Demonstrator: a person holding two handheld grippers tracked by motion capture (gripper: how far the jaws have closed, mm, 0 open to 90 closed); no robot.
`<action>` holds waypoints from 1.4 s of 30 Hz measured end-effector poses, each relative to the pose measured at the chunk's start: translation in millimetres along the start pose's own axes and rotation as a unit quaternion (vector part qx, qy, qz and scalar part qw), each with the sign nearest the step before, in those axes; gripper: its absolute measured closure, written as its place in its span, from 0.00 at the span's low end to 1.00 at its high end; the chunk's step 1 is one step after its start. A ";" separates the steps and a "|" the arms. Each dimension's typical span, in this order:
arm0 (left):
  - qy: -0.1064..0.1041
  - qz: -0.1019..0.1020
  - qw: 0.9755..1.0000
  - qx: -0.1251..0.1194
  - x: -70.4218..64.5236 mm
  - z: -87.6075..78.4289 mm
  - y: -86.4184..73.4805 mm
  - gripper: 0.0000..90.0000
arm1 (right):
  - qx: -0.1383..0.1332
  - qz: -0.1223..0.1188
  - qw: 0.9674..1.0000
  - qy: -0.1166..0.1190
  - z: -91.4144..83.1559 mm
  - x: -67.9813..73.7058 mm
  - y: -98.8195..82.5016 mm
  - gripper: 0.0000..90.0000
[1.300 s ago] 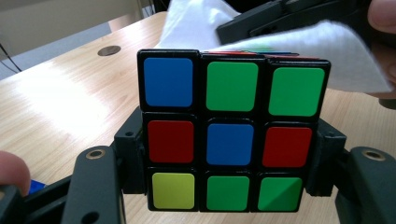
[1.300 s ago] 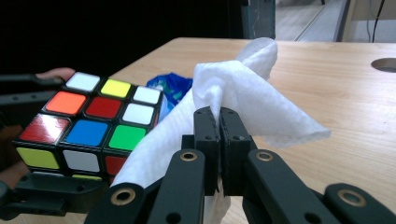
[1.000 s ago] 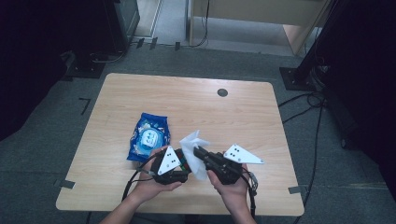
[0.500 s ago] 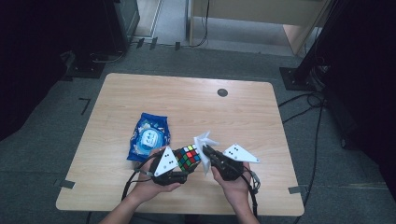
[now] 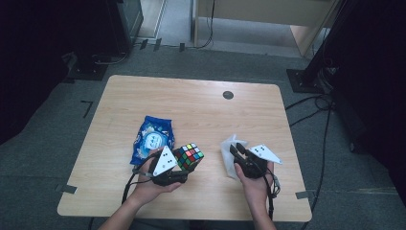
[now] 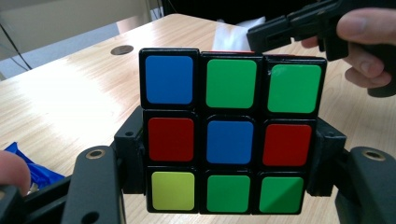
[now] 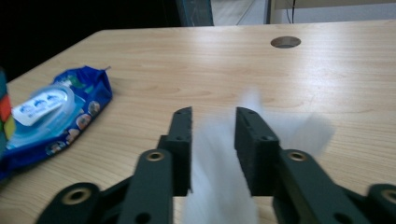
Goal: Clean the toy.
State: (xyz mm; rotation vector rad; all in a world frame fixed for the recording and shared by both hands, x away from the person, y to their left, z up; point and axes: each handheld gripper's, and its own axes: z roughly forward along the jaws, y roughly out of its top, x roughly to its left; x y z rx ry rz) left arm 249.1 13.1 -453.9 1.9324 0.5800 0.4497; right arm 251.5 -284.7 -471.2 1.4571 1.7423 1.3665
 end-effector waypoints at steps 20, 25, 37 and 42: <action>0.016 0.043 0.999 0.009 -18.0 5.8 1.0 0.38 | 0.049 0.072 0.980 0.176 -1.7 92.7 17.4 0.25; 0.016 0.045 0.999 0.009 -19.6 7.0 0.8 0.38 | 0.059 0.092 0.977 0.185 2.9 92.2 10.5 0.38; 0.025 0.050 0.998 0.026 -22.1 10.9 0.6 0.38 | 0.055 -0.028 0.991 0.116 -0.5 113.2 6.8 0.38; 0.026 -0.007 0.999 0.026 -0.8 6.3 0.5 0.38 | 0.015 0.003 0.989 0.147 -5.7 102.3 14.3 0.28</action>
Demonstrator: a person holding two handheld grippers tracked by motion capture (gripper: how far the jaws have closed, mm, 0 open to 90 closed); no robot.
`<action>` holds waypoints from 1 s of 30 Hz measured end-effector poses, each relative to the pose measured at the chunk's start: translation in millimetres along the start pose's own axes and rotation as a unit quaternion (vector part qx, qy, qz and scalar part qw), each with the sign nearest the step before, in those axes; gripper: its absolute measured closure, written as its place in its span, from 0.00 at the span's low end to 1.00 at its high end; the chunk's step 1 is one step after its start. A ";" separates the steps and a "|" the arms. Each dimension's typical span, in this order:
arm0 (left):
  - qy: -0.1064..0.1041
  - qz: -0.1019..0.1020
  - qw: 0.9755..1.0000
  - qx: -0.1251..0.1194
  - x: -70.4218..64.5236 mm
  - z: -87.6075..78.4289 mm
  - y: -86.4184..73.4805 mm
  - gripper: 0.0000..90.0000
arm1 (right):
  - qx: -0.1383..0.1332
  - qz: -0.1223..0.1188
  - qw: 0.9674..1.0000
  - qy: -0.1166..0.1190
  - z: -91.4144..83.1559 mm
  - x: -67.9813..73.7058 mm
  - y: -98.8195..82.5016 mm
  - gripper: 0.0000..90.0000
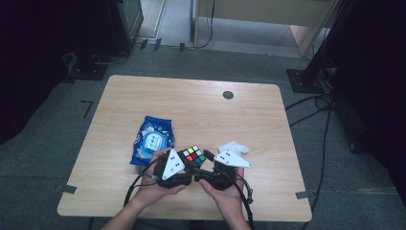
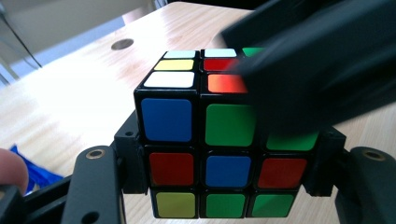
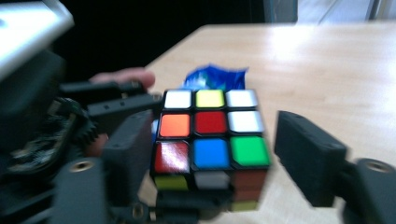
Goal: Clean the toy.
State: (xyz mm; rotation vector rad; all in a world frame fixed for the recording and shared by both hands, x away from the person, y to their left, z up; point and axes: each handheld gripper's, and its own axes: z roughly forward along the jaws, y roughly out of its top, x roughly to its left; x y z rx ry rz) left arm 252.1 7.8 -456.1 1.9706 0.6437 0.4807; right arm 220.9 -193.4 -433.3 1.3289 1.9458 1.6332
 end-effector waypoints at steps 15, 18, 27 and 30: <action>-0.016 -0.100 0.995 -0.024 25.5 -12.9 5.8 0.38 | 0.007 -0.028 1.000 0.011 35.2 7.4 -43.9 0.23; -0.026 -0.097 0.995 -0.023 20.6 -11.5 5.8 0.38 | -0.004 -0.035 0.999 -0.001 38.0 8.2 -43.9 0.26; -0.040 -0.085 0.995 -0.022 16.4 -11.4 6.8 0.38 | -0.017 -0.120 0.993 -0.016 32.3 9.7 -45.7 0.39; -0.055 -0.080 0.995 -0.007 16.9 -10.7 7.2 0.37 | -0.017 -0.209 0.976 -0.050 29.5 11.5 -46.7 0.39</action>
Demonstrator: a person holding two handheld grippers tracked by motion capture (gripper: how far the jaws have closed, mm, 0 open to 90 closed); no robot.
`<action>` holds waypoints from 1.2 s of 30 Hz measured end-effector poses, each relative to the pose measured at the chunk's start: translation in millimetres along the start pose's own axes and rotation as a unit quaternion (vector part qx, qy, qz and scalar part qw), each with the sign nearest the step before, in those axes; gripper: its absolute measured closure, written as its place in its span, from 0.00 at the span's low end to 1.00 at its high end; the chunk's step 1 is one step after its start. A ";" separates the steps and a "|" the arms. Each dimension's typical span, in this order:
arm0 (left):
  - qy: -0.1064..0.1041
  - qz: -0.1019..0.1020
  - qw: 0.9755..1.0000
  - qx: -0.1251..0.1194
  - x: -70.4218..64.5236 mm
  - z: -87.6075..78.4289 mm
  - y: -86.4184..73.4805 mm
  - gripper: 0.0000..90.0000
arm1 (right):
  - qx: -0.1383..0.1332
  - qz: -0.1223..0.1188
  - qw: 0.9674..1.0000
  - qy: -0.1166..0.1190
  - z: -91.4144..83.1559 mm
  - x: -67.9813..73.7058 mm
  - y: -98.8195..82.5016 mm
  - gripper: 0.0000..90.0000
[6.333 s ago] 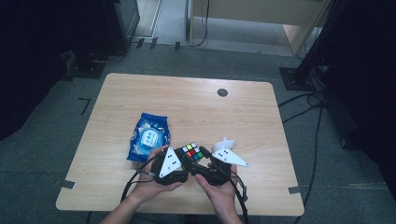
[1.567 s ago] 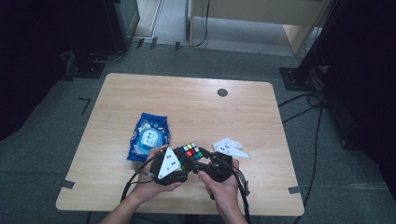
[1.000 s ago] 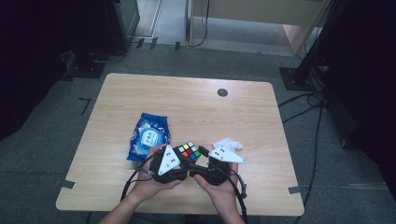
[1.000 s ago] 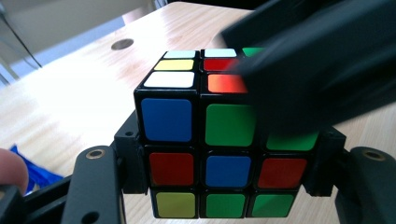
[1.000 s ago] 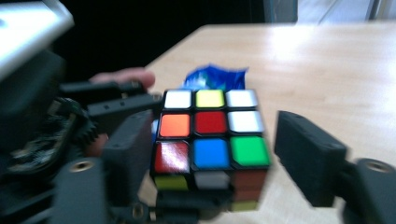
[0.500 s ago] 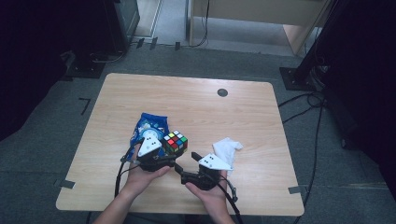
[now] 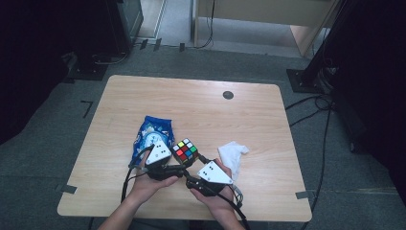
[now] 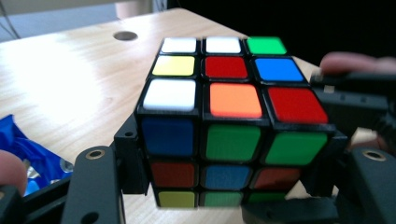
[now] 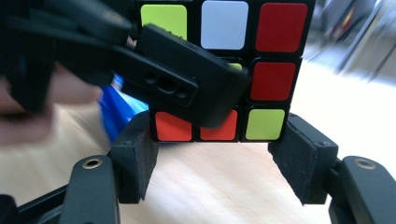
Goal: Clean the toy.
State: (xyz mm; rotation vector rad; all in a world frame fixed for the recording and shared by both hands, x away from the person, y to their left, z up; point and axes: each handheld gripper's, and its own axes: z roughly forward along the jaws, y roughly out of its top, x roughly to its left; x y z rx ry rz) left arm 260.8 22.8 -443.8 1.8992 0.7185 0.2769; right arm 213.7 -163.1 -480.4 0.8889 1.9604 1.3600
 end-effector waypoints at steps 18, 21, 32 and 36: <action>0.036 -0.008 0.999 -0.009 10.3 -6.0 0.1 0.38 | 0.037 -0.084 0.995 -0.046 -3.9 -29.1 -11.2 0.33; 0.058 0.006 0.998 -0.015 8.6 -4.8 -1.8 0.38 | 0.009 0.068 0.997 -0.043 -13.1 -51.5 -5.3 0.38; 0.071 0.087 0.993 -0.041 -16.1 5.3 -11.0 0.38 | -0.049 0.349 0.932 0.085 -28.7 -55.6 24.5 0.28; 0.062 0.102 0.992 -0.048 -22.8 6.9 -13.1 0.38 | -0.026 0.396 0.910 0.119 -20.2 -48.5 23.6 0.24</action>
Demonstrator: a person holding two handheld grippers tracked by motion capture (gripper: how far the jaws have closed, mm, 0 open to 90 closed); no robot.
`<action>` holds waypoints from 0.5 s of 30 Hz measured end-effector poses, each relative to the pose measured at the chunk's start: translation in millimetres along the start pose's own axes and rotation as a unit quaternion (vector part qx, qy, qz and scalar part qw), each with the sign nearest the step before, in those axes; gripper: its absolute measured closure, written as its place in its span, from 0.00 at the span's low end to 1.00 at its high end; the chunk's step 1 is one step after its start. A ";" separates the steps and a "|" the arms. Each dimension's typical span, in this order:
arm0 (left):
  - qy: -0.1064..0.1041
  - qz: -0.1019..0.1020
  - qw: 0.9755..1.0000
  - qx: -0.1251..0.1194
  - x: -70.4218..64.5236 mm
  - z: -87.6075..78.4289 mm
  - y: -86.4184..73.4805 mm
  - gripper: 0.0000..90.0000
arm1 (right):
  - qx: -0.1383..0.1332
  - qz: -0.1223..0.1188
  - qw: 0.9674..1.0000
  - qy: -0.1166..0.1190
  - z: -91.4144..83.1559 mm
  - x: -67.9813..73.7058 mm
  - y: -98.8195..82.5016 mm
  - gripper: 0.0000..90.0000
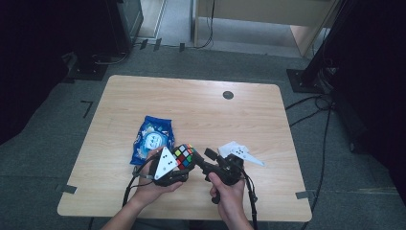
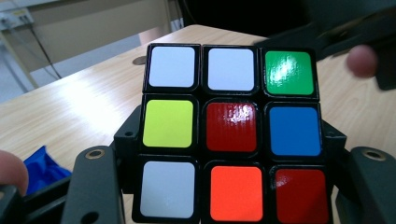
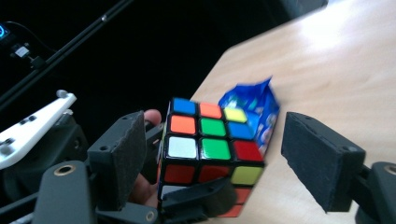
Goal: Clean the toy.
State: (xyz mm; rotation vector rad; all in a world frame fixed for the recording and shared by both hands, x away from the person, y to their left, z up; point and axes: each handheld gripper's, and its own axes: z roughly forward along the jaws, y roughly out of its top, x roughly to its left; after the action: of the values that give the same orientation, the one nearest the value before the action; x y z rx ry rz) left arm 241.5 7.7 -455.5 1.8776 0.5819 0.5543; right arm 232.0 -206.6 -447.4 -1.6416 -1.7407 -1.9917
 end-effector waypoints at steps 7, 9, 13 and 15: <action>-0.010 0.018 1.000 0.000 -8.2 2.0 -1.1 0.38 | 0.018 0.026 1.000 0.000 6.8 -3.2 -7.9 0.36; -0.017 0.014 1.000 0.006 -6.9 3.3 -1.5 0.37 | 0.017 0.019 1.000 -0.008 5.8 -0.9 -8.1 0.38; -0.016 0.023 0.999 0.029 -9.4 8.4 -3.9 0.37 | 0.029 -0.093 0.993 -0.067 5.5 12.7 -9.6 0.38; -0.012 0.028 0.999 0.031 -9.9 8.6 -3.8 0.37 | 0.035 -0.163 0.982 -0.092 6.6 22.6 -11.0 0.38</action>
State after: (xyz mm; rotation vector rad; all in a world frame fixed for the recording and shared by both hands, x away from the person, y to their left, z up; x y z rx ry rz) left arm 238.6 -3.2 -463.1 1.9617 0.5373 0.5564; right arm 219.6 -184.8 -440.7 -1.6572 -2.2483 -1.9189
